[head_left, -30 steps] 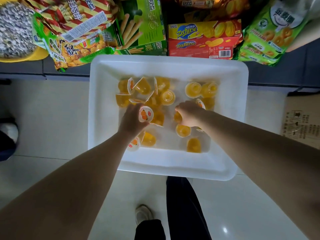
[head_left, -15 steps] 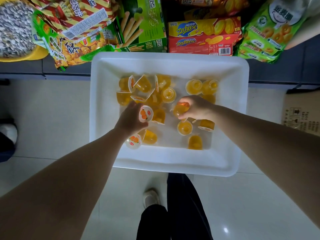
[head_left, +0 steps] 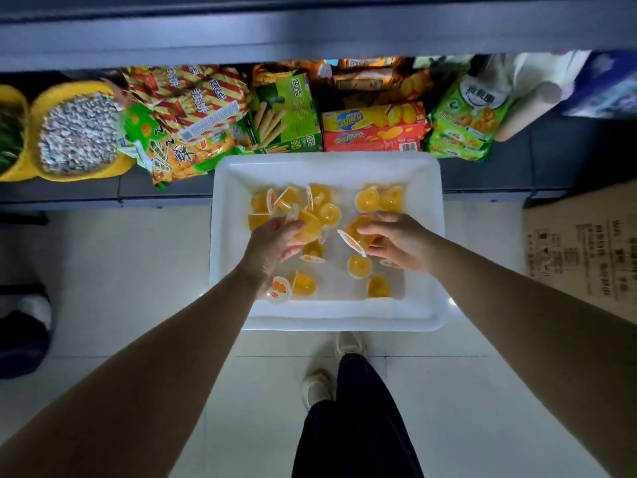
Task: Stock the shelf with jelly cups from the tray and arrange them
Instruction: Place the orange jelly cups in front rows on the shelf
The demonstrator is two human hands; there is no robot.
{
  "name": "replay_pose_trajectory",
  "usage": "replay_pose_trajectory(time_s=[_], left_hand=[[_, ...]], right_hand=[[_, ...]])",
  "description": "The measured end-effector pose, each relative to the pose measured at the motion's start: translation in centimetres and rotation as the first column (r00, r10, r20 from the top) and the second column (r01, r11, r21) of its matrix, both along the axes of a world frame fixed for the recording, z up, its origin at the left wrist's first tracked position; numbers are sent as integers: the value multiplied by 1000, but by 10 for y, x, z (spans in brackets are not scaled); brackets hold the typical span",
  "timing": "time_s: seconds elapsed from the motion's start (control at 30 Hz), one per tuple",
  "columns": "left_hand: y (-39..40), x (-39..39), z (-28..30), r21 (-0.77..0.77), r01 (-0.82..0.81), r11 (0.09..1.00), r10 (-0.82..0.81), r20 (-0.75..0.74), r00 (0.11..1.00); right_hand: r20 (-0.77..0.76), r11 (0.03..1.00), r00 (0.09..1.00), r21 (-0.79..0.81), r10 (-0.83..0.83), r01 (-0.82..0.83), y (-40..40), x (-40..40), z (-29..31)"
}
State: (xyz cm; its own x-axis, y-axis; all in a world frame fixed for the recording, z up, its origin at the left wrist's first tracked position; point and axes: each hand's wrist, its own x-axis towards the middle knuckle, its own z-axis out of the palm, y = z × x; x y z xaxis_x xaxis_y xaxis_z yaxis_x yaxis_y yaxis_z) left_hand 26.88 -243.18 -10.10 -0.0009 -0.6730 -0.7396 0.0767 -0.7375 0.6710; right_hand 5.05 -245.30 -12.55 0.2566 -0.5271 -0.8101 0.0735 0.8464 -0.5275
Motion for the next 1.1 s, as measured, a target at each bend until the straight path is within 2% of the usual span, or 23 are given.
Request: replay_pose_trajectory(time_s=[0.1, 0.17, 0.2, 0.27, 0.33, 0.47, 0.57, 0.73, 0.8, 0.93, 1.03, 1.1], left_hand=[[0, -8, 29, 39, -88, 995, 94, -173, 981], [3, -8, 96, 1, -142, 990, 138, -247, 959], [3, -12, 99, 14, -151, 988, 149, -289, 946], [1, -15, 131, -6, -158, 987, 150, -283, 947], [1, -13, 177, -56, -157, 986, 135, -283, 950], [-11, -9, 278, -254, -33, 967, -15, -187, 982], [-22, -11, 360, -384, 70, 921, -119, -104, 987], [-39, -38, 489, -580, 85, 810, -151, -66, 986], [-48, -53, 533, -642, 106, 759, -162, -29, 986], [-75, -84, 602, -756, 134, 641, -149, 49, 988], [-107, -112, 633, -807, 118, 579, -84, 85, 993], [-130, -133, 644, -826, 113, 552, -39, 110, 993]], right_hand=[[119, 995, 988, 3, -97, 98, 4, -2, 36], [139, 983, 980, -91, -144, 157, 15, 1, 103], [158, 979, 973, -86, -170, 185, 15, 2, 107], [171, 966, 964, -122, -205, 228, 17, 3, 141], [247, 939, 935, -166, -256, 300, 22, 6, 188], [365, 871, 896, -318, -253, 375, 21, 7, 301], [379, 796, 900, -466, -216, 387, 18, 2, 386], [502, 601, 826, -587, -256, 543, 2, -12, 517], [492, 524, 832, -652, -257, 548, -8, -21, 562], [491, 423, 831, -715, -263, 556, -30, -45, 632], [495, 382, 839, -747, -225, 544, -56, -68, 662], [440, 372, 860, -777, -257, 508, -78, -84, 671]])
